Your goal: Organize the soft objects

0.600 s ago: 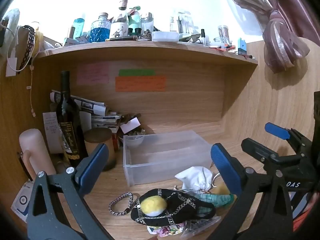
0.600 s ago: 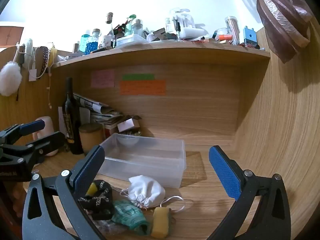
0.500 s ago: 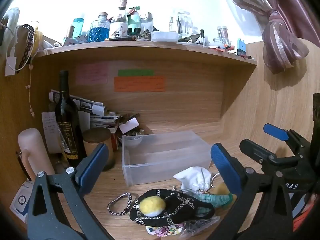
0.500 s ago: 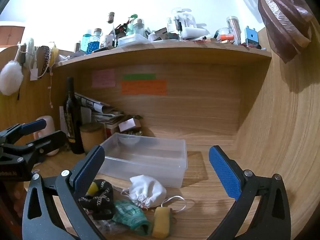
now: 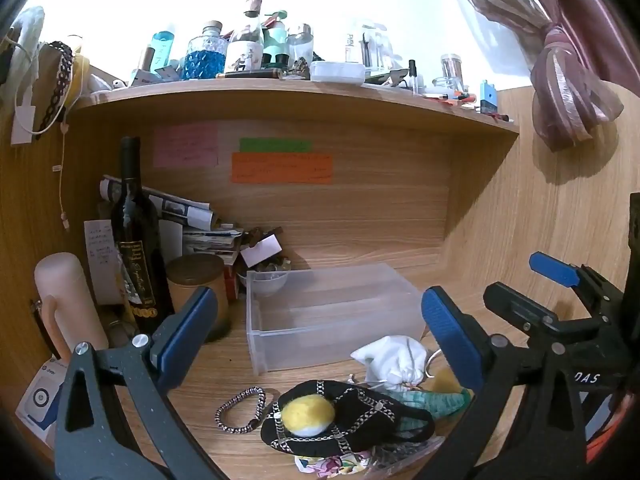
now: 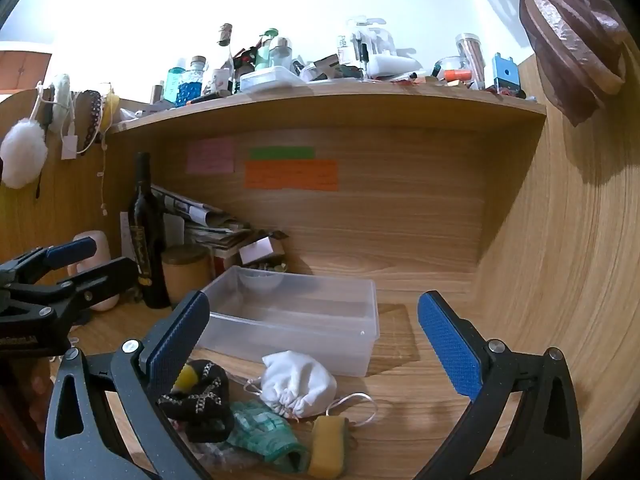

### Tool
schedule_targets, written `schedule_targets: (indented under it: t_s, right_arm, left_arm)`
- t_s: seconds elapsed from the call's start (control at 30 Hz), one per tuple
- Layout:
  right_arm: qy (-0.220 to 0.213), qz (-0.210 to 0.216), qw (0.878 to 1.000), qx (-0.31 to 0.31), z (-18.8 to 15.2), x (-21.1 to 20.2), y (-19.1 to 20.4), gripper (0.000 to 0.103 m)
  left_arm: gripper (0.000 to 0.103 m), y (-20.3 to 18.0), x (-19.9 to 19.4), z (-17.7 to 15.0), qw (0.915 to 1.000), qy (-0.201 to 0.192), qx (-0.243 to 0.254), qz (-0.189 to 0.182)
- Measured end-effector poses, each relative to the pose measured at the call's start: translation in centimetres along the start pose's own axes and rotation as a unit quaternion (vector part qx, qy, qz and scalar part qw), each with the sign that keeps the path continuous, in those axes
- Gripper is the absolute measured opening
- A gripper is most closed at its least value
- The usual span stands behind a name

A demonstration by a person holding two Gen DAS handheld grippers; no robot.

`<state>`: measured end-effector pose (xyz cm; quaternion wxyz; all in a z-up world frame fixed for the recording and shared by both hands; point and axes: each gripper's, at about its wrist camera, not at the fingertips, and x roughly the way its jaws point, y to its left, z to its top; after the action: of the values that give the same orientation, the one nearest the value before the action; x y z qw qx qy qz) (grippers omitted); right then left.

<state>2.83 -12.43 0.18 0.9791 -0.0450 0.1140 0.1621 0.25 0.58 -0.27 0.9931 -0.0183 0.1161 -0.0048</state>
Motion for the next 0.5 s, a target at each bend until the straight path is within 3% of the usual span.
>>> schedule_targets:
  t_s: [0.5]
  right_arm:
    - [-0.002,-0.002,1.000,0.021,-0.03,0.09,-0.85,0.103]
  left_arm:
    - [0.103,0.43,0.42,-0.20,1.0000,0.000,0.001,0.003]
